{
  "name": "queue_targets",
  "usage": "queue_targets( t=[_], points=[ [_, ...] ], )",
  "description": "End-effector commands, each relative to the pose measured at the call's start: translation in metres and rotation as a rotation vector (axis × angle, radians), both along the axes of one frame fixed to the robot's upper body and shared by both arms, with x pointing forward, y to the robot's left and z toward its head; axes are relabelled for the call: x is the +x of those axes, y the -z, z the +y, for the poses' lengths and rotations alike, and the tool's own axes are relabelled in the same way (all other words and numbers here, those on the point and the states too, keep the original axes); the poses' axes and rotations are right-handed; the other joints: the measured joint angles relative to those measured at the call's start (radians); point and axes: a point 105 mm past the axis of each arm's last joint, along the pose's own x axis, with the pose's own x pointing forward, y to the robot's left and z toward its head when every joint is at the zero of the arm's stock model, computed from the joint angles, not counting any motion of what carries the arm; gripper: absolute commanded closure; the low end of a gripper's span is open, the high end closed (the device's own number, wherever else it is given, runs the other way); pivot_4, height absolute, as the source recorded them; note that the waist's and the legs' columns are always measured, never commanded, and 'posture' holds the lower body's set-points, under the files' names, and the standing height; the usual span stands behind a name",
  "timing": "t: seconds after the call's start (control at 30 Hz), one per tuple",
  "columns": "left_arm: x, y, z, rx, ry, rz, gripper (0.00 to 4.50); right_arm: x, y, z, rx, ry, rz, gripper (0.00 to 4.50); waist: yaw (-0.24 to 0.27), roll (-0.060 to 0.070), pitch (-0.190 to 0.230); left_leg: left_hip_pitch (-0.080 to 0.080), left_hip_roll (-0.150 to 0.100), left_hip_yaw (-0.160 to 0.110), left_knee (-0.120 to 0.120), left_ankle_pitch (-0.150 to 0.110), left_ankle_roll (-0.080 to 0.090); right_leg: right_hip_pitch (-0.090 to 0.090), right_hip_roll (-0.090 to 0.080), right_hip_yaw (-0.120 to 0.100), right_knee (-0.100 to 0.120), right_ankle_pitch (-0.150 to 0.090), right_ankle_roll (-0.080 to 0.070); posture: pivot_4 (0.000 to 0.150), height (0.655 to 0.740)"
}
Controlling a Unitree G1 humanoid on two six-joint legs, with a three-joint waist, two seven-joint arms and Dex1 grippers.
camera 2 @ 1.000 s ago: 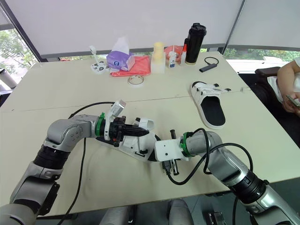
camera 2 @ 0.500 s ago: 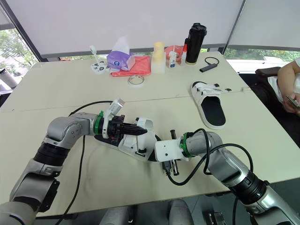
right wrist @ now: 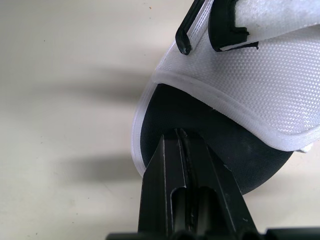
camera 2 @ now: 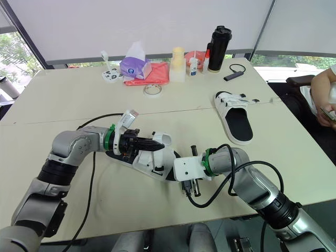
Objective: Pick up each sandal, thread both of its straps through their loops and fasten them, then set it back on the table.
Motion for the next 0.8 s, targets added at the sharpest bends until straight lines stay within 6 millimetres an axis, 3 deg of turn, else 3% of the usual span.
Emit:
queue_targets(
  t=[0.03, 0.8],
  points=[
    [-0.002, -0.013, 0.0, -0.036, 0.022, -0.026, 4.43, -0.005, 0.019, -0.008, -0.055, 0.031, 0.074, 4.5, 0.0, 0.0, 0.0, 0.0, 0.0, 0.0, 0.0, 0.0, 0.0, 0.0, 0.0, 0.0, 0.0, 0.0, 0.0, 0.15, 0.74],
    [0.0, 0.005, 0.003, 0.02, 0.037, -0.049, 4.43, -0.006, 0.019, -0.009, -0.055, 0.039, 0.078, 4.5, 0.001, 0.0, 0.0, 0.0, 0.0, 0.0, 0.0, 0.0, 0.0, 0.0, 0.0, 0.0, 0.0, 0.001, -0.002, 0.15, 0.74]
  ],
)
